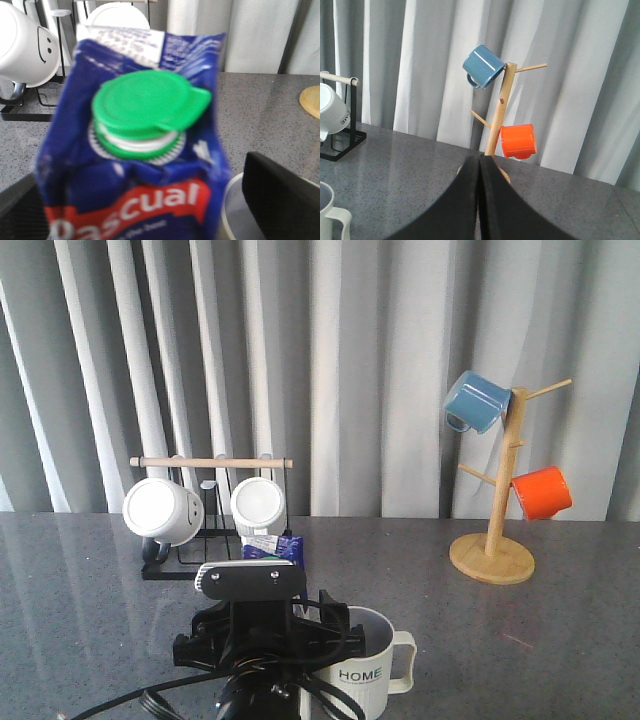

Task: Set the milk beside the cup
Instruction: 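Lower the carton onto the table and open the left gripper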

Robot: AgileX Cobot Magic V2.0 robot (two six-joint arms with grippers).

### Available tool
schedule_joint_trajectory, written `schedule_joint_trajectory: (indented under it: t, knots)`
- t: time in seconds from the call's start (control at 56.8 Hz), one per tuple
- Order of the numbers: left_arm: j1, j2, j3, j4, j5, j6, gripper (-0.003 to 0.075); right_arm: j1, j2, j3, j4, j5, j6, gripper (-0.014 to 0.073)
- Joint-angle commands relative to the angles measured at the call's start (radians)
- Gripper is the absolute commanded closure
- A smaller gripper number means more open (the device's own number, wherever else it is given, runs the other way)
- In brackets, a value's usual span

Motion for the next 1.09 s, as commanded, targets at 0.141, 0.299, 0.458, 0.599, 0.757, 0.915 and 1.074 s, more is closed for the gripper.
schedule_joint_trajectory:
  t: [0.141, 0.299, 0.458, 0.599, 0.757, 0.915, 1.074]
  knots:
    - [-0.002, -0.212, -0.028, 0.081, -0.06, 0.027, 0.0067, -0.009, -0.005, -0.032, -0.011, -0.072, -0.003, 0.0602]
    - [-0.002, -0.364, -0.028, 0.129, -0.022, 0.031, 0.0252, -0.009, -0.005, -0.032, -0.011, -0.072, -0.003, 0.0602]
    - [-0.001, -0.47, -0.027, 0.147, 0.099, 0.038, 0.073, -0.009, -0.005, -0.032, -0.011, -0.072, -0.003, 0.0602]
    - [-0.001, -0.495, -0.028, 0.147, 0.095, 0.056, 0.0728, -0.009, -0.005, -0.032, -0.011, -0.072, -0.003, 0.0602]
    - [-0.001, -0.497, -0.028, 0.147, 0.096, 0.052, 0.0728, -0.009, -0.005, -0.032, -0.011, -0.072, -0.003, 0.0602]
    - [-0.003, -0.497, -0.081, 0.281, 0.259, -0.193, 0.0728, -0.009, -0.005, -0.032, -0.011, -0.072, -0.003, 0.0602]
    - [-0.043, -0.496, -0.238, 0.699, 0.778, -0.51, 0.0728, -0.009, -0.005, -0.032, -0.011, -0.072, -0.003, 0.0602]
